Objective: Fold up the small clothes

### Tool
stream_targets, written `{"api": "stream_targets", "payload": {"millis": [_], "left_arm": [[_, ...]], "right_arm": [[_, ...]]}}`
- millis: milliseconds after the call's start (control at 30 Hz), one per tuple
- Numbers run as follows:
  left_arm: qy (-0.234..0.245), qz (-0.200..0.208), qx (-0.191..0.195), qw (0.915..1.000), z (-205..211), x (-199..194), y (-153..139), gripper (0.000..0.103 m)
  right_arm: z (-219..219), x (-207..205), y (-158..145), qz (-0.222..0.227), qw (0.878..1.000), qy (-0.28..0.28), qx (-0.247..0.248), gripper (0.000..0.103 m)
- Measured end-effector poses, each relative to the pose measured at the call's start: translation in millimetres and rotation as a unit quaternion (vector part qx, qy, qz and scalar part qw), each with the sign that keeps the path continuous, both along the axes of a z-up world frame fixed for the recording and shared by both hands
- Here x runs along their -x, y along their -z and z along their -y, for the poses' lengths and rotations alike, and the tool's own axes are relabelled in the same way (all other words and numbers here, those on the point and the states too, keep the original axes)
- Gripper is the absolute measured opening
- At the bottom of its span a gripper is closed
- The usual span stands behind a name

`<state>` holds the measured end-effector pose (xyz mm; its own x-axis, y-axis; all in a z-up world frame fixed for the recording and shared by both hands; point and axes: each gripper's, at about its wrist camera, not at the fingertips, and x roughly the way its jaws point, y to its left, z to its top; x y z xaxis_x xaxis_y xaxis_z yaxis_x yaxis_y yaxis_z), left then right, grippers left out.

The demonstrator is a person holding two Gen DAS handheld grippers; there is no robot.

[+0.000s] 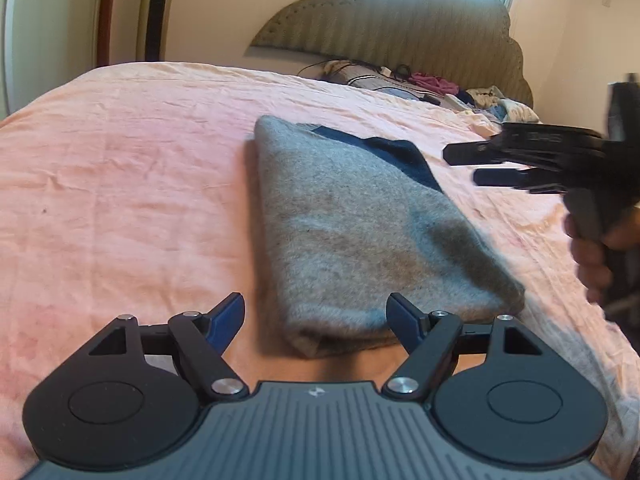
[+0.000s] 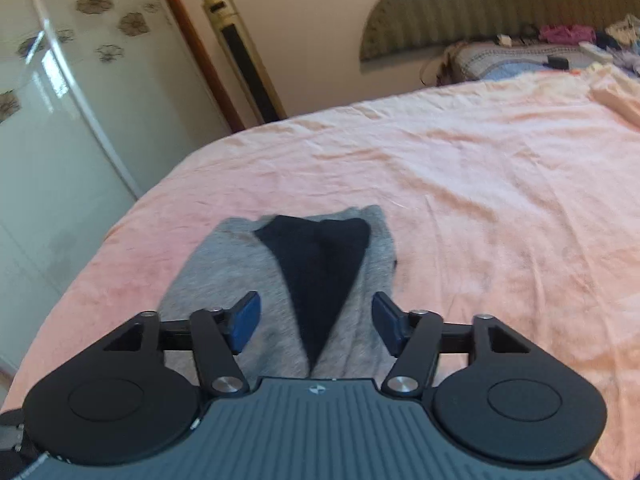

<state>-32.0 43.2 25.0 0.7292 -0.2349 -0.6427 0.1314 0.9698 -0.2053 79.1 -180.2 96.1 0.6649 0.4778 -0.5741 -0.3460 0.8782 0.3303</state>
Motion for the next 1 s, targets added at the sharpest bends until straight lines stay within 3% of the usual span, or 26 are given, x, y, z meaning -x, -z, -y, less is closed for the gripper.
{"api": "stream_targets", "payload": {"millis": [100,167,200,233,300,400,467,567,600,667,733,833,933,1000], "left_arm": [[-0.007,-0.007,-0.025,0.9996,11.3,-9.2,5.3,0.078],[-0.006,-0.007,-0.057,0.9983,18.5,-15.7,9.8,0.079],[-0.010,-0.012,-0.059,0.9981,18.3,-18.0,10.9,0.079],[-0.013,-0.012,-0.055,0.9983,16.4,-16.2,8.9,0.079],[-0.018,-0.007,-0.050,0.9985,11.0,-5.9,2.6,0.078],[-0.014,-0.003,-0.039,0.9991,7.2,10.7,1.3,0.078],[-0.011,-0.016,-0.036,0.9992,9.4,14.4,6.9,0.078],[-0.010,-0.011,-0.051,0.9986,14.5,21.9,9.8,0.078],[-0.011,-0.012,-0.052,0.9985,13.6,23.8,9.3,0.078],[-0.017,-0.011,-0.050,0.9985,8.9,29.3,8.2,0.078],[-0.030,-0.008,-0.045,0.9985,3.2,35.1,10.1,0.079],[-0.042,0.005,-0.050,0.9979,4.8,38.1,13.7,0.081],[-0.043,0.011,-0.073,0.9964,13.3,34.6,15.6,0.085],[-0.050,0.018,-0.084,0.9950,14.8,30.5,19.6,0.087]], "right_arm": [[-33.0,16.5,8.3,0.011,0.995,-0.035,0.091,0.076],[-45.7,13.3,38.7,-0.005,0.981,-0.047,0.190,0.077],[-31.4,14.6,47.6,0.007,0.986,-0.034,0.161,0.085],[-17.3,10.2,50.4,-0.018,0.991,-0.024,0.129,0.092],[-9.1,12.5,40.6,-0.036,0.991,-0.009,0.131,0.088],[-18.6,31.8,21.2,-0.003,0.989,-0.010,0.150,0.081],[-28.9,41.0,17.6,0.017,0.988,-0.026,0.153,0.088],[-28.3,32.3,44.4,-0.023,0.984,-0.025,0.173,0.091],[-14.6,32.3,48.3,-0.026,0.990,-0.007,0.142,0.094],[1.2,39.2,40.8,-0.038,0.991,0.029,0.128,0.089],[3.0,61.4,26.7,-0.023,0.991,0.033,0.127,0.088],[-2.3,99.3,20.2,-0.006,0.993,0.031,0.115,0.103],[-16.8,117.8,44.7,-0.039,0.988,0.039,0.146,0.103],[-29.4,133.6,56.4,0.005,0.981,0.051,0.185,0.103]]}}
